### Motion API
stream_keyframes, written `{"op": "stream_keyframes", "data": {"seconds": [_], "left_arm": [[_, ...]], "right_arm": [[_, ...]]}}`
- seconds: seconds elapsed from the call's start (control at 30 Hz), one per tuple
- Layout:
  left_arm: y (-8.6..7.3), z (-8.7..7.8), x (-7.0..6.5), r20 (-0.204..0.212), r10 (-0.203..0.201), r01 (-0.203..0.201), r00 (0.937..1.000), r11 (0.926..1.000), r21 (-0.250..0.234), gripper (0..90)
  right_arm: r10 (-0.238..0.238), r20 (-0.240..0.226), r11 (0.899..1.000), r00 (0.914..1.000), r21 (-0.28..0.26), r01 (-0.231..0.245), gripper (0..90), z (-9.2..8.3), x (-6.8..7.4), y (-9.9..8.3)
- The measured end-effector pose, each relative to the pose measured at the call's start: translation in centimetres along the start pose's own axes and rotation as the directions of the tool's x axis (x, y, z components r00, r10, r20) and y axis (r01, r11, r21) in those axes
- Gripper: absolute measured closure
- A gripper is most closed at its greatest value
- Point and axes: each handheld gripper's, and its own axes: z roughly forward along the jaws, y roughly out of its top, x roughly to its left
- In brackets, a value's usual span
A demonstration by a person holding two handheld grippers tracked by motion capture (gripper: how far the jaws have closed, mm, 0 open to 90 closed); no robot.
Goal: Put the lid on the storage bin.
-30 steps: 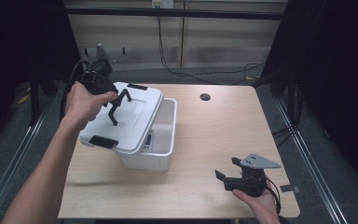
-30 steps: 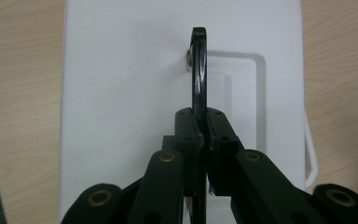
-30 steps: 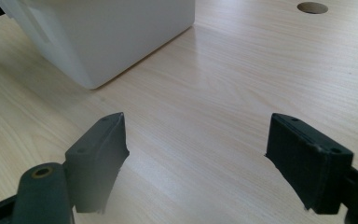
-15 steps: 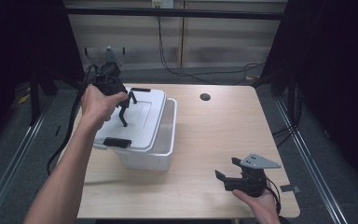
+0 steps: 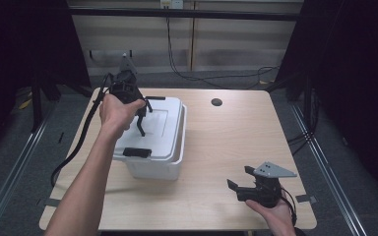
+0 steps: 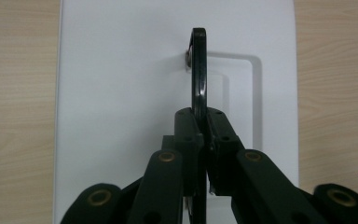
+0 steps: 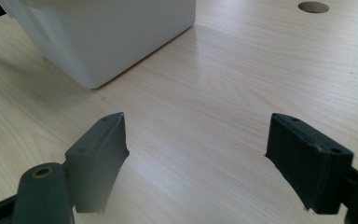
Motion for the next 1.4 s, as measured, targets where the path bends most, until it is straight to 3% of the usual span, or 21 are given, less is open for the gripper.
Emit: {"op": "stream_keyframes", "data": {"seconds": [0.13,0.53,0.7,1.4], "left_arm": [[0.0,0.3,-0.3,0.005,0.010,-0.010,0.9999,0.9999,0.010,84.6],[0.0,1.7,-1.3,0.018,-0.013,0.013,0.9998,0.9998,0.013,84.8],[0.0,2.0,-1.4,0.002,-0.021,0.021,0.9998,0.9996,0.017,84.7],[-0.1,2.6,-1.3,-0.003,-0.092,0.092,0.9957,0.9957,-0.001,83.7]], "right_arm": [[-0.001,0.000,1.000,1.0000,0.001,0.001,19.5,0.0,0.0,0.0],[-0.001,0.000,1.000,1.0000,0.003,0.001,19.5,0.0,0.0,0.0],[-0.002,-0.001,1.000,1.0000,0.006,0.002,19.6,0.1,0.0,0.0],[-0.003,-0.002,1.000,1.0000,0.006,0.003,19.5,0.0,0.0,0.0]]}}
